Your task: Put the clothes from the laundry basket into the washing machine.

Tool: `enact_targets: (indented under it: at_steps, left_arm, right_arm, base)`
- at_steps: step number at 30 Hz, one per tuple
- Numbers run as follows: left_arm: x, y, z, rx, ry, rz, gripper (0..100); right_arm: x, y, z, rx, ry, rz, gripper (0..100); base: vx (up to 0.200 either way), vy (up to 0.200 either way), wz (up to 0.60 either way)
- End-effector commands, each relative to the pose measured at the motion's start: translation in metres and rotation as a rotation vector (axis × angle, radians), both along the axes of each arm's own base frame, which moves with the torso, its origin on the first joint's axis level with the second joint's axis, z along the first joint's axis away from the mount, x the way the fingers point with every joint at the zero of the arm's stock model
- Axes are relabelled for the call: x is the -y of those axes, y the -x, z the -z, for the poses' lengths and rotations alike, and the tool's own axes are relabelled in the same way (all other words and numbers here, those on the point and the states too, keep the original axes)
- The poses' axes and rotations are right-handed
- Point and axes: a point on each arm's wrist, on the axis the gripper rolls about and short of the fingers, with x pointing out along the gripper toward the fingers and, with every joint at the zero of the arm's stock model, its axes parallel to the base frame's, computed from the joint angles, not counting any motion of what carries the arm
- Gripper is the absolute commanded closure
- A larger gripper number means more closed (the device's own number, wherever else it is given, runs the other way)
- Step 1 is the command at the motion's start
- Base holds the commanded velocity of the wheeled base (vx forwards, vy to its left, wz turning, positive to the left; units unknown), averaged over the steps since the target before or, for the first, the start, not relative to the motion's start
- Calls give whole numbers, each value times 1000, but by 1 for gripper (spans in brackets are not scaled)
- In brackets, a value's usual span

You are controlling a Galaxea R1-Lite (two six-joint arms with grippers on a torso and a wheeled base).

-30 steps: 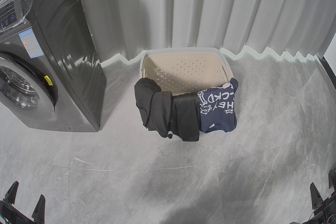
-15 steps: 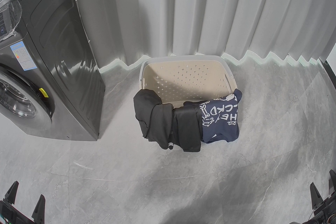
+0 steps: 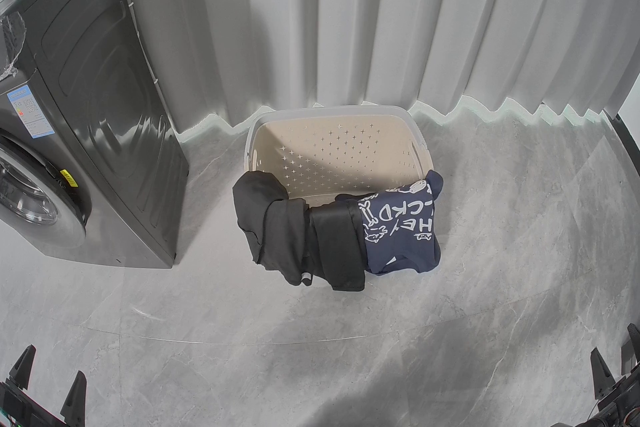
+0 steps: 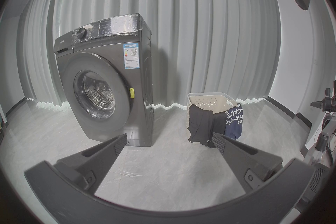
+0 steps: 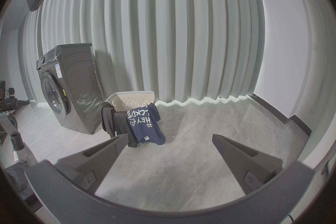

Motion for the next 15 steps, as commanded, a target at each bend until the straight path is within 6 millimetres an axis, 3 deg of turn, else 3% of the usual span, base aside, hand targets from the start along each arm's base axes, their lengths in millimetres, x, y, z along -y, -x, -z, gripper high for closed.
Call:
enact_targets:
  at_steps: [1, 5, 15]
  left_arm:
    - [0, 0, 5, 2, 1, 0, 0]
    - [0, 0, 5, 2, 1, 0, 0]
    - [0, 0, 5, 2, 6, 0, 0]
  right_arm:
    - [0, 0, 5, 1, 0, -1, 0]
    - [0, 0, 5, 1, 0, -1, 0]
    - [0, 0, 5, 1, 0, -1, 0]
  base:
    - [0, 0, 0]
    - [0, 0, 0]
    - [200, 0, 0]
